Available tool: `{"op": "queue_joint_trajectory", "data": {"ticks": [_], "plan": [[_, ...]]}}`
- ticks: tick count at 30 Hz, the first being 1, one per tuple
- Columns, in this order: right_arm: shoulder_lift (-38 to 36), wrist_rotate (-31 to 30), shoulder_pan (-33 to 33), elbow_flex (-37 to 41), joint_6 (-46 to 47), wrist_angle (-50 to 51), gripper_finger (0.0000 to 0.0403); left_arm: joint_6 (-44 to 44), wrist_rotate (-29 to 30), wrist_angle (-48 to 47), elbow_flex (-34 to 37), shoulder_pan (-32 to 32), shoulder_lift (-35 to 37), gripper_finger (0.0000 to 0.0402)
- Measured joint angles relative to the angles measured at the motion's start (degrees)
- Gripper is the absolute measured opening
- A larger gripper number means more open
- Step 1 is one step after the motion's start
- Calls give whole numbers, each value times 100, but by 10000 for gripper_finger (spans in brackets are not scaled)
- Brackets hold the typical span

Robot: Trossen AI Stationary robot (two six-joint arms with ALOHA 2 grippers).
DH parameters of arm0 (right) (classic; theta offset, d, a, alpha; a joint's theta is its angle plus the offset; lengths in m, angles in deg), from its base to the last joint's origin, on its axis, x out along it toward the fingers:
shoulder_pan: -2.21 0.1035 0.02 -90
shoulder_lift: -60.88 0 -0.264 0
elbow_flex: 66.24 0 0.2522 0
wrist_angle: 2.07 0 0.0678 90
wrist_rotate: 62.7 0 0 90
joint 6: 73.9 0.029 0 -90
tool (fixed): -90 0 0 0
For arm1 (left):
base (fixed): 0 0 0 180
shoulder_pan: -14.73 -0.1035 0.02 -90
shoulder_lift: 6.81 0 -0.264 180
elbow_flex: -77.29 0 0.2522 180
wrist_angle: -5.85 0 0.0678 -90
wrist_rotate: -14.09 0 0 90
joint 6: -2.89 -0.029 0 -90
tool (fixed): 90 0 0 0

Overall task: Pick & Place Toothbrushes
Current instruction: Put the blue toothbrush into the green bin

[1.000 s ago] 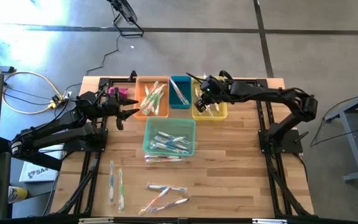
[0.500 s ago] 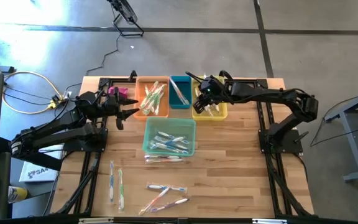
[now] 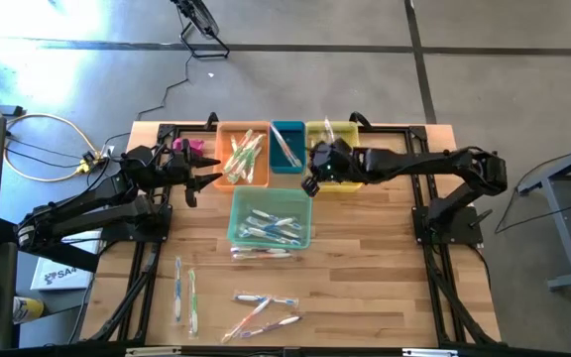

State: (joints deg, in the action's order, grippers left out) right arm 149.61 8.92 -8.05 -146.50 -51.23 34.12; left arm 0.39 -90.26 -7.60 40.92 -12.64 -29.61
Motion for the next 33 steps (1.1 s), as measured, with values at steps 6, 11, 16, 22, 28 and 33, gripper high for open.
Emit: {"op": "queue_joint_trajectory", "data": {"ticks": [6, 11, 16, 22, 28, 33], "plan": [[0, 718, 640, 0, -477, -634, 3, -28, 2, 34, 0, 0, -1, 168], [0, 1500, 1030, 0, -928, -1058, 4, -35, 2, 273, 0, 2, 1, 168], [0, 1563, 1233, 0, -907, -1194, 3, -35, 2, 310, 0, 1, 1, 168], [2, 1557, 1263, 0, -904, -1195, 5, -26, 2, 308, 0, 0, 0, 168], [2, 1555, 1263, 0, -903, -1195, 4, -24, 2, 304, 0, 0, 0, 168], [2, 1534, 1263, 0, -913, -1194, 3, -22, 2, 267, 0, 2, 0, 168]]}}
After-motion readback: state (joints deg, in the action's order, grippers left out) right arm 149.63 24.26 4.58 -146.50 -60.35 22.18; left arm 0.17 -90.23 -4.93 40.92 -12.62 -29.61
